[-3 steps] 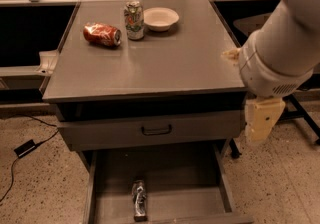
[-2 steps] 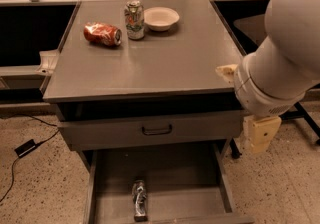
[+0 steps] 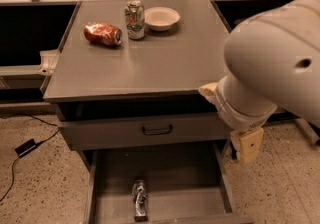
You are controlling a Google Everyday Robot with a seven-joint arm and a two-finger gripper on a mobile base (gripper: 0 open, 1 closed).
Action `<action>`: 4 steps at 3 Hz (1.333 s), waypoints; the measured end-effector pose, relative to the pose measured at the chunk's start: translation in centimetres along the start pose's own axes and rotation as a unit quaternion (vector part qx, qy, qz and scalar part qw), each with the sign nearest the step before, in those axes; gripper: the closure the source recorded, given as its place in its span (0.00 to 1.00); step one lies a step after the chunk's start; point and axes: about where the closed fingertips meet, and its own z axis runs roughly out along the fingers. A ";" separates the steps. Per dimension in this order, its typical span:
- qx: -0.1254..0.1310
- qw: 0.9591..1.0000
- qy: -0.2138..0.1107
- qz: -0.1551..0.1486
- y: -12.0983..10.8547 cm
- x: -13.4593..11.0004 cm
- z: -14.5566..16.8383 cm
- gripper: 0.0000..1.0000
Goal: Pick redbull can from middle drawer and place on counter
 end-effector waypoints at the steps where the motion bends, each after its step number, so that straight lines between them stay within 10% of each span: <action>1: -0.033 0.993 0.020 -0.115 2.7 -0.8 6.0 0.00; 3: -0.041 0.975 0.034 -0.218 4.6 -0.1 9.4 0.00; 4: -0.034 0.946 0.014 -0.322 3.7 -4.6 12.5 0.00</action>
Offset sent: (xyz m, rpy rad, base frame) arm -0.0071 -0.0434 -0.1305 -0.3316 0.0371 0.4901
